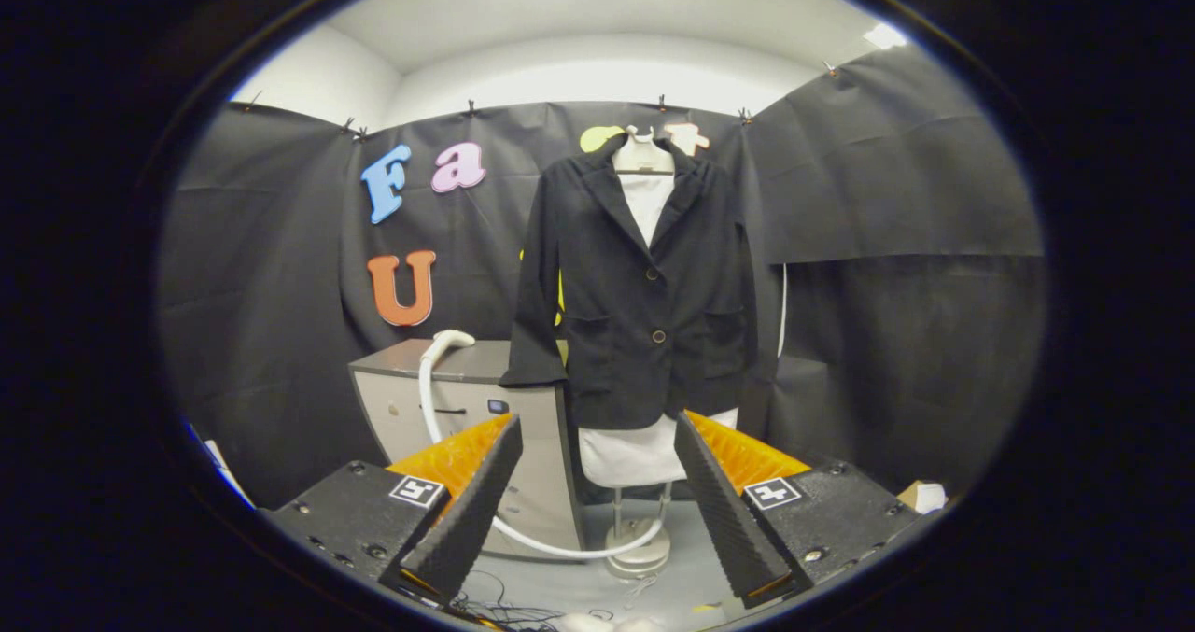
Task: Iron the clothes twice with a garment steamer, once on the left side and once on the right side.
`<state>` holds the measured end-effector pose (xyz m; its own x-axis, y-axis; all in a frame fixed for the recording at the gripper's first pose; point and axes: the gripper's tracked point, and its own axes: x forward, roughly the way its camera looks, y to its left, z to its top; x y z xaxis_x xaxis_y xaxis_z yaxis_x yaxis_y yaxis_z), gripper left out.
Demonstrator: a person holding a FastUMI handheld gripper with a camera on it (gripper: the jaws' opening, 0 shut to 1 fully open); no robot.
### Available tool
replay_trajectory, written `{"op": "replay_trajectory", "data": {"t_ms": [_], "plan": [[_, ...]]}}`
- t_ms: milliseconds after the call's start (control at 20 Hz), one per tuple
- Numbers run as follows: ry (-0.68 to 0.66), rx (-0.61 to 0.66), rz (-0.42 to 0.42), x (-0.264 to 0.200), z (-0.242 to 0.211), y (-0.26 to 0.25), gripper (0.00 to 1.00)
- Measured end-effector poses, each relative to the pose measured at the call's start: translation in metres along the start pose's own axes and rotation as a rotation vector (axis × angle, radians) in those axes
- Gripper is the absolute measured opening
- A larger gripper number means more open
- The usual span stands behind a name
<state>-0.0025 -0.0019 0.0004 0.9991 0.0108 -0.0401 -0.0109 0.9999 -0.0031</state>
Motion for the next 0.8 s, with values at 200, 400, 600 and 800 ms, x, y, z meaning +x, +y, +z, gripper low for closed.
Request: {"op": "replay_trajectory", "data": {"t_ms": [200,400,600,800], "plan": [[0.018,0.005,0.001,-0.001,0.000,0.000,1.00],[0.035,-0.014,0.013,-0.001,0.001,0.001,1.00],[0.042,-0.019,0.029,0.003,0.003,0.004,1.00],[0.061,-0.011,0.055,0.014,0.007,0.017,1.00]]}}
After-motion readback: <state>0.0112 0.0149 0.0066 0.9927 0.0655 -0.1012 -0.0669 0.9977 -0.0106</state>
